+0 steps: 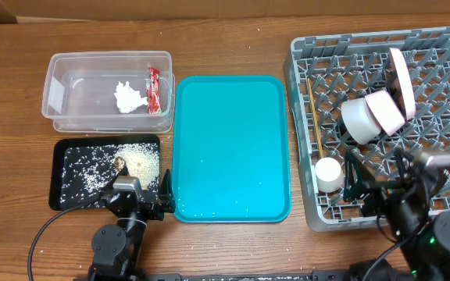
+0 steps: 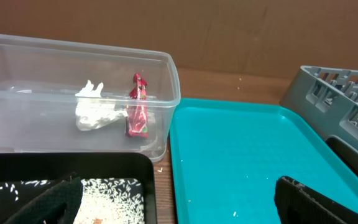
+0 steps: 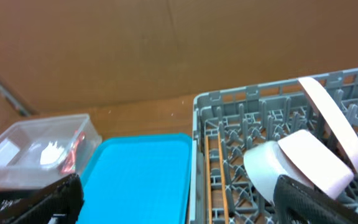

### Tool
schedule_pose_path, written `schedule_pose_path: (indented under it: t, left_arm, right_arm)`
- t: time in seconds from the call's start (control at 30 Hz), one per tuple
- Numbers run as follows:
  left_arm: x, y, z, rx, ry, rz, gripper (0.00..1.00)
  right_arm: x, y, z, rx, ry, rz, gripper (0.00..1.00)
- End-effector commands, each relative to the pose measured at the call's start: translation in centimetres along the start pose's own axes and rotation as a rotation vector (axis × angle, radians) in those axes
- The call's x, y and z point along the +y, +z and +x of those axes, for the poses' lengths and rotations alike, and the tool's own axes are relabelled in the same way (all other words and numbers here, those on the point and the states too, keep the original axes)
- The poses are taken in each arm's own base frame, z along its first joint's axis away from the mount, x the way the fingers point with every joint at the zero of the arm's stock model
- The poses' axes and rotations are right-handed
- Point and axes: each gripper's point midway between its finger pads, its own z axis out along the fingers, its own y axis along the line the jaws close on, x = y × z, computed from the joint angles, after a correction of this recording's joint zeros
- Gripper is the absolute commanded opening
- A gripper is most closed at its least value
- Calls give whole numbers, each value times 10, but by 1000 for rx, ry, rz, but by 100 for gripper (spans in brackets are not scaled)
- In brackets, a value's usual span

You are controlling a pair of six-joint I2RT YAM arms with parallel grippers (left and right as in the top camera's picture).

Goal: Sort waste into correct bins and load items into the dishwasher

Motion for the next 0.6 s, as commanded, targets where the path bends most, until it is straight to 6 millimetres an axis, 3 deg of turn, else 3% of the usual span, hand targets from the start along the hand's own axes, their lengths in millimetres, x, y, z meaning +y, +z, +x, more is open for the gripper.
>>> schedule_pose_path:
  t: [0.0, 0.2, 0.37, 0.57]
  left_arm:
    - [0, 0, -1, -9, -10, 4, 100]
    - [0, 0, -1, -9, -10, 4, 100]
    - [0, 0, -1, -9, -10, 4, 100]
    - [0, 0, -1, -9, -10, 4, 100]
  right_arm:
    - [-10, -5, 18, -53, 25, 12, 100]
    - [-18, -2, 48, -100, 15, -1, 100]
    - [-17, 3, 53, -193, 10, -37, 100]
    - [-5, 27, 59, -291, -67, -143, 100]
